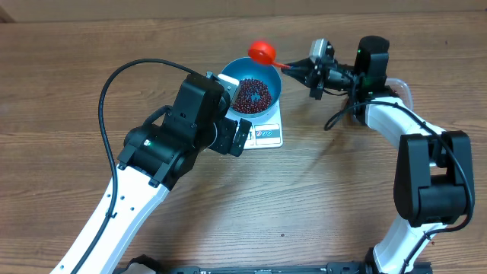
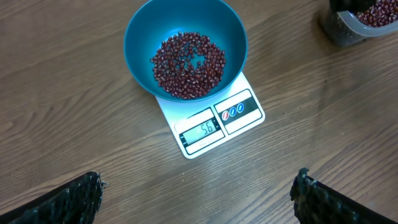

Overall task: Scoop item into bowl and weigh 150g on scale
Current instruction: 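Raise the empty red cup and move it back toward the bean tub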

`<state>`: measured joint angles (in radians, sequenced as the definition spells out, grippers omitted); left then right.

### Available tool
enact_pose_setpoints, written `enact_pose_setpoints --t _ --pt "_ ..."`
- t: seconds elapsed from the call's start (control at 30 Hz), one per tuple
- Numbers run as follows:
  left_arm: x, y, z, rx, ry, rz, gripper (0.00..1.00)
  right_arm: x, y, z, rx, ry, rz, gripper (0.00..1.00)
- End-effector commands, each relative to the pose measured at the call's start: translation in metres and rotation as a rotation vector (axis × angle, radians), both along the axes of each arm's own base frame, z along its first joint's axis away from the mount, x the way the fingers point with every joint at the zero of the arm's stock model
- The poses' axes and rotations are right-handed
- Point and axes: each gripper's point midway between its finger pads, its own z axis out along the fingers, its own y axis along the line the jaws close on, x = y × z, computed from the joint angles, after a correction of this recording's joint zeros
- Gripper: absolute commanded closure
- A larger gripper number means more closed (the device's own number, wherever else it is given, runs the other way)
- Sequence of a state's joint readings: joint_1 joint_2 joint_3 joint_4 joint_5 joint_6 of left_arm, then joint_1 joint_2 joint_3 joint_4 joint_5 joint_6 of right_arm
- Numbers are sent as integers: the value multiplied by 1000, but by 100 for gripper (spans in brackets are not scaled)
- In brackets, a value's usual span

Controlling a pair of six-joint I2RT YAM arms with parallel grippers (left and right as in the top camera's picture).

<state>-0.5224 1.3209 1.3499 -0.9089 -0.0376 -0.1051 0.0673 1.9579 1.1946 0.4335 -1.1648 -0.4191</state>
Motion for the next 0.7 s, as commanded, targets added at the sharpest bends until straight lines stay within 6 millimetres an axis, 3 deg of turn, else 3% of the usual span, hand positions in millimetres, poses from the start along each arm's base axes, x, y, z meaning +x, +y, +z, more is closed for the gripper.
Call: enact_pose_setpoints --t 0.0,0.23,0.47,0.67 --pt "2 -4 4 -11 -6 -3 1 -6 4 17 105 231 19 96" --pt "3 -3 4 -10 -6 -3 0 -3 -1 54 173 328 -70 96" --pt "2 -4 4 -11 -6 -3 0 11 -16 62 176 414 -272 96" --pt "2 -4 4 -11 -6 -3 1 11 -37 66 130 463 -470 96"
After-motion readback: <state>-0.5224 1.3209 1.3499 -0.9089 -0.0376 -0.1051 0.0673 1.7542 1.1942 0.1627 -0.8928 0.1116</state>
